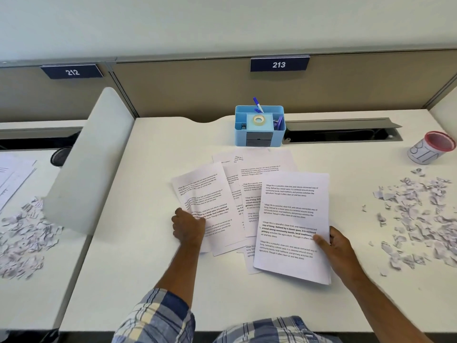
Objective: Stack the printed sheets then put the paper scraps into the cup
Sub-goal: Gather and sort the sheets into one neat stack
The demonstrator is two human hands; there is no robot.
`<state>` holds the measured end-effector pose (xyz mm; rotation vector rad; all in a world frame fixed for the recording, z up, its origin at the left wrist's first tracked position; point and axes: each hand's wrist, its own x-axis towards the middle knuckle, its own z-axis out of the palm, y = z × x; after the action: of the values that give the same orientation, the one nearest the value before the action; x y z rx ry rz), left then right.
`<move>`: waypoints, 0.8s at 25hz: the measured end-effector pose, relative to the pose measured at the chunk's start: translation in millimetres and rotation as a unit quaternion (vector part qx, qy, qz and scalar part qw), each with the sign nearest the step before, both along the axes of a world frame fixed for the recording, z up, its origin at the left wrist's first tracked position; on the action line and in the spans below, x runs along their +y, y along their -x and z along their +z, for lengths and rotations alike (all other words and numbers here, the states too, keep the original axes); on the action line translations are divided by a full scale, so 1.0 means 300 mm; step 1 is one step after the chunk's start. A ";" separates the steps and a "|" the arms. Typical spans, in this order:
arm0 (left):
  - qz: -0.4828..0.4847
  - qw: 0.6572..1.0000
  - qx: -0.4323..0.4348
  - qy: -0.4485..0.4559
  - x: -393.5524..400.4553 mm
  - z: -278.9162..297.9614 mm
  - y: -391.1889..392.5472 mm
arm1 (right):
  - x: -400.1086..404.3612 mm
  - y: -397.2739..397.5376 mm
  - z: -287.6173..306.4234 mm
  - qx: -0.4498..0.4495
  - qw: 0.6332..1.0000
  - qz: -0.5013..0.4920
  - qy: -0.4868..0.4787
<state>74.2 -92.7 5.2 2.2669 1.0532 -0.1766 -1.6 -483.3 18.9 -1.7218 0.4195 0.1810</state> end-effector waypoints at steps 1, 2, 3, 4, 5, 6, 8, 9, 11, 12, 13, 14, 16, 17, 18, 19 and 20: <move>0.006 1.000 -0.003 0.016 0.002 -0.001 -0.005 | -0.004 0.000 -0.001 0.000 1.000 0.000 0.003; 0.013 0.999 -0.005 0.033 0.004 0.006 -0.009 | -0.006 -0.001 -0.002 0.001 1.000 0.001 0.003; 0.020 0.999 -0.007 0.049 0.018 0.002 -0.012 | -0.007 -0.001 0.000 0.003 1.000 0.002 0.002; 0.027 0.997 -0.008 0.066 0.034 0.002 -0.012 | -0.006 -0.003 0.000 0.002 1.000 0.004 -0.001; 0.030 0.996 -0.010 0.078 0.052 0.000 -0.010 | -0.008 -0.003 -0.001 0.002 1.000 0.004 -0.003; 0.030 0.996 -0.013 0.087 0.069 0.007 -0.009 | -0.011 -0.006 -0.004 0.006 1.000 0.004 -0.006; 0.030 0.992 -0.027 0.116 0.098 0.028 0.000 | -0.020 -0.012 -0.014 0.012 1.000 0.005 -0.010; 0.038 0.989 -0.043 0.138 0.100 0.049 0.009 | -0.026 -0.019 -0.020 0.012 1.000 0.010 -0.014; 0.074 0.972 -0.093 0.202 0.091 0.096 0.030 | -0.035 -0.027 -0.030 0.016 0.999 0.014 -0.024; 0.088 0.958 -0.121 0.246 0.083 0.118 0.038 | -0.036 -0.033 -0.031 0.014 0.999 0.015 -0.030; 0.094 0.941 -0.144 0.293 0.078 0.133 0.047 | -0.036 -0.038 -0.029 0.012 0.999 0.018 -0.036; 0.091 0.925 -0.160 0.331 0.068 0.151 0.052 | -0.036 -0.046 -0.028 0.011 0.999 0.021 -0.040; 0.065 0.906 -0.173 0.380 0.039 0.191 0.062 | -0.038 -0.065 -0.021 0.007 0.999 0.030 -0.043; 0.047 0.897 -0.181 0.401 0.015 0.218 0.067 | -0.038 -0.075 -0.020 0.003 0.998 0.034 -0.046; 0.032 0.887 -0.190 0.420 -0.016 0.253 0.074 | -0.041 -0.084 -0.022 0.003 0.998 0.036 -0.051; 0.022 0.875 -0.203 0.439 -0.052 0.286 0.083 | -0.045 -0.091 -0.024 0.004 0.998 0.036 -0.055; 0.014 0.861 -0.217 0.460 -0.091 0.316 0.092 | -0.049 -0.098 -0.026 0.005 0.998 0.036 -0.059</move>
<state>46.4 -120.0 100.0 1.3225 0.5613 -0.1110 27.8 -497.9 11.1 -1.6203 0.3477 0.2618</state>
